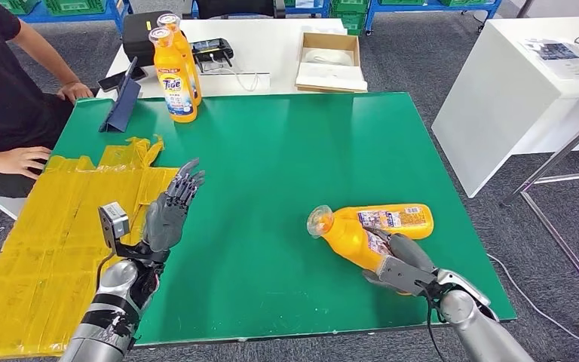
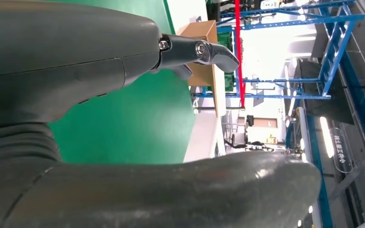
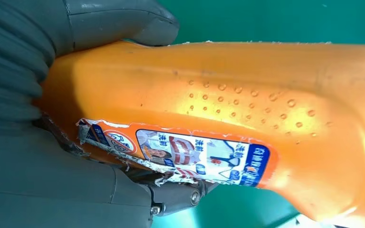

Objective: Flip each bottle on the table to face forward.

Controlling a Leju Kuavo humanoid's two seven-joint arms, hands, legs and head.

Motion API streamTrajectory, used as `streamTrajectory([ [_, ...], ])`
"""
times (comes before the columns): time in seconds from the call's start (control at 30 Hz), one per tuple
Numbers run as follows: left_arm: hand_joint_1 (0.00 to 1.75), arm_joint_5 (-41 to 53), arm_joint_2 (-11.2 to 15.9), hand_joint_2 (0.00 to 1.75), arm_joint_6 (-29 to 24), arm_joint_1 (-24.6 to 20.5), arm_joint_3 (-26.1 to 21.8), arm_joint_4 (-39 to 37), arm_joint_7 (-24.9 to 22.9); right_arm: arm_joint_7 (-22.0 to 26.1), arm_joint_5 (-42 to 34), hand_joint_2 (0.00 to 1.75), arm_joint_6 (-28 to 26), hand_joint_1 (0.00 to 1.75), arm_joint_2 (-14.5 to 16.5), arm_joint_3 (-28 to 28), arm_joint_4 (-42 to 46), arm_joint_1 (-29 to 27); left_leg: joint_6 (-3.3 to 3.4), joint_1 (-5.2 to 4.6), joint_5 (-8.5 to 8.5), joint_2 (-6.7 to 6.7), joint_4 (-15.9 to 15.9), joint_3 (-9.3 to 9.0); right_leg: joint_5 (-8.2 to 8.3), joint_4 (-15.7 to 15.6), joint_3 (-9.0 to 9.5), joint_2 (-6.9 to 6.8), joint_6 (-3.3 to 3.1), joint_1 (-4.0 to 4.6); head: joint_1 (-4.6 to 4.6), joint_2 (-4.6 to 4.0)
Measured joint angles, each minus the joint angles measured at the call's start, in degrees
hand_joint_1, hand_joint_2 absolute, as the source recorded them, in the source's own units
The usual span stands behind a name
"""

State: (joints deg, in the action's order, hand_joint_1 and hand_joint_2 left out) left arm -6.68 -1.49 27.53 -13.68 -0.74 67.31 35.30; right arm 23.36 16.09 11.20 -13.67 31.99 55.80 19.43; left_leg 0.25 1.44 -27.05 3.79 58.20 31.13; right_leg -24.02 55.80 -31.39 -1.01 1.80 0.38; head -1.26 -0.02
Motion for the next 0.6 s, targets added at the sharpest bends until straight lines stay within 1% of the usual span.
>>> streamTrajectory([
  [0.13,0.00,-0.7,-0.4,0.00,0.5,0.0,0.1,0.0,-0.1,0.1,0.3,1.75,-2.7,1.75,5.2,-0.9,-0.8,2.0,0.00,-0.07,0.20,0.02,0.0,0.42,0.11,0.1,-0.55,0.01,-0.06,-0.02,-0.01,0.00],
  [0.17,0.00,-0.8,-0.5,0.00,0.5,-0.1,0.1,0.0,-0.1,0.1,0.3,1.75,-3.1,1.75,6.1,-1.1,-1.0,2.3,0.02,-0.09,0.26,0.01,0.0,0.52,0.16,0.2,-0.66,0.01,-0.09,-0.03,-0.01,0.00],
  [0.2,0.00,-0.8,-0.6,0.00,0.5,-0.1,0.1,0.0,-0.1,0.1,0.2,1.75,-3.3,1.75,6.6,-1.2,-1.2,2.5,0.04,-0.10,0.29,0.01,0.0,0.57,0.18,0.2,-0.72,0.01,-0.13,-0.04,-0.02,0.00],
  [0.3,0.00,-0.8,-0.6,0.00,0.5,-0.1,0.1,0.0,-0.1,0.1,0.2,1.75,-3.3,1.75,6.7,-1.2,-1.2,2.6,0.05,-0.11,0.30,0.01,0.0,0.59,0.19,0.2,-0.75,0.00,-0.13,-0.04,-0.03,0.00],
  [0.37,0.00,-0.8,-0.8,0.00,0.5,-0.3,0.2,0.0,-0.3,0.0,0.2,1.75,-3.6,1.75,7.7,-1.4,-1.4,3.0,0.04,-0.16,0.41,-0.06,0.0,0.79,0.22,0.3,-0.93,-0.04,-0.08,-0.06,-0.03,0.00],
  [0.43,0.00,-1.5,-1.5,0.87,0.7,-1.1,0.4,0.0,-1.1,-0.4,-0.2,1.75,-4.6,1.75,11.1,-2.2,-2.1,4.4,0.03,-0.24,0.72,-0.48,0.1,1.39,0.28,0.4,-1.45,-0.41,0.01,-0.09,-0.03,0.00],
  [0.5,0.00,-2.5,-3.4,1.75,0.1,-4.1,1.4,-0.2,-3.6,-1.1,-1.1,1.75,-5.6,1.75,15.7,-4.0,-3.7,8.4,0.04,-0.28,1.01,-0.99,0.1,2.04,0.34,0.5,-1.94,-0.91,0.08,-0.12,-0.03,0.00],
  [0.57,0.00,-3.2,-5.6,1.75,-1.1,-7.4,3.0,-0.4,-6.0,-1.6,-1.4,1.75,-5.9,1.75,18.7,-5.4,-5.4,12.4,0.05,-0.32,1.10,-1.15,0.1,2.28,0.37,0.5,-2.11,-1.08,0.11,-0.17,-0.02,0.00],
  [0.6,0.00,-3.4,-6.3,1.75,-1.5,-8.4,3.6,-0.4,-6.5,-1.6,-1.4,1.75,-5.9,1.75,19.6,-5.6,-5.9,13.4,0.06,-0.36,1.10,-1.16,0.1,2.29,0.37,0.5,-2.12,-1.08,0.12,-0.20,-0.03,0.00],
])
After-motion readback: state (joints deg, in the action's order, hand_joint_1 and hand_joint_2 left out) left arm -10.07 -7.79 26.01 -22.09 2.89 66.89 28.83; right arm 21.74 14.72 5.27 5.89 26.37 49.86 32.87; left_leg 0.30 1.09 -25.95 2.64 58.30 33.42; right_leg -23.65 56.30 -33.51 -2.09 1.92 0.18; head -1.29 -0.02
